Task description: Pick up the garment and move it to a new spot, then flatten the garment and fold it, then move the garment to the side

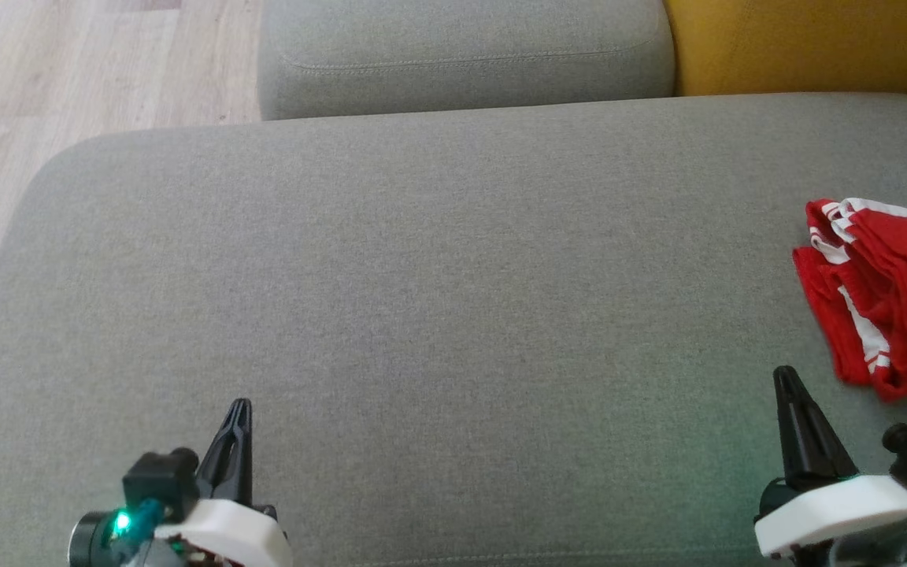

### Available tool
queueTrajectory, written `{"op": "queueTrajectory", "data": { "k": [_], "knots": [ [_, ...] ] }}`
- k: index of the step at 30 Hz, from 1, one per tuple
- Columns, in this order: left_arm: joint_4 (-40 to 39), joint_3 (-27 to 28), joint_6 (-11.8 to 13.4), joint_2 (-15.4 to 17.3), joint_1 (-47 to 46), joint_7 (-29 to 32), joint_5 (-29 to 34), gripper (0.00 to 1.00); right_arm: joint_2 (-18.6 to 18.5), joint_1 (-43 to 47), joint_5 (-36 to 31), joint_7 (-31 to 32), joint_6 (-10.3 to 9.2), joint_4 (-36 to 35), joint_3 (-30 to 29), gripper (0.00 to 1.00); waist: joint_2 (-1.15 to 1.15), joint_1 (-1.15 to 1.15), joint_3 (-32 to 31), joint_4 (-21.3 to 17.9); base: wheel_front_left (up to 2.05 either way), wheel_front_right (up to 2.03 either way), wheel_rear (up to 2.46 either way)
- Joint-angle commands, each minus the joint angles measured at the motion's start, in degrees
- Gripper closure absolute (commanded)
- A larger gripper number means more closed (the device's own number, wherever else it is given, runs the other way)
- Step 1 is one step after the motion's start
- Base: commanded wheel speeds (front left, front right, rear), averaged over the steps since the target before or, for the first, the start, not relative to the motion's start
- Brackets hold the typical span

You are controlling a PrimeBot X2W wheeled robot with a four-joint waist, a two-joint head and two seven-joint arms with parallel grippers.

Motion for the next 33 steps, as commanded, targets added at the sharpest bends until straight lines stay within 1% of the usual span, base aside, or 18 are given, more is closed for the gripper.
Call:
{"op": "queueTrajectory", "data": {
  "k": [1, 11, 12, 33],
  "knots": [
    [-1.57, 1.46, -0.48, 0.27, -2.65, 0.26, -1.73, 1.0, -0.46, -2.08, 1.88, -0.16, 0.0, -1.49, 0.06, 1.0, 0.0, 0.0, 0.0, 0.0, 0.0, 0.0, 0.0],
    [-0.37, 3.29, -2.43, -0.36, -3.63, 1.47, -9.21, 1.0, -0.84, -3.47, 9.27, -0.2, -0.01, 0.25, 0.18, 1.0, 0.0, 0.0, 0.01, -0.02, 0.0, 0.0, 0.0],
    [-0.37, 3.29, -2.43, -0.36, -3.63, 1.47, -9.21, 1.0, -0.84, -3.47, 9.27, -0.2, -0.01, 0.25, 0.18, 1.0, 0.0, 0.0, 0.01, -0.02, 0.0, 0.0, 0.0],
    [1.21, 7.07, -5.94, -1.75, -5.2, 3.94, -23.31, 1.0, -1.35, -5.98, 23.15, -0.05, -0.01, 3.42, 0.09, 1.0, 0.0, 0.0, 0.05, -0.06, 0.0, 0.0, 0.0]
  ]
}}
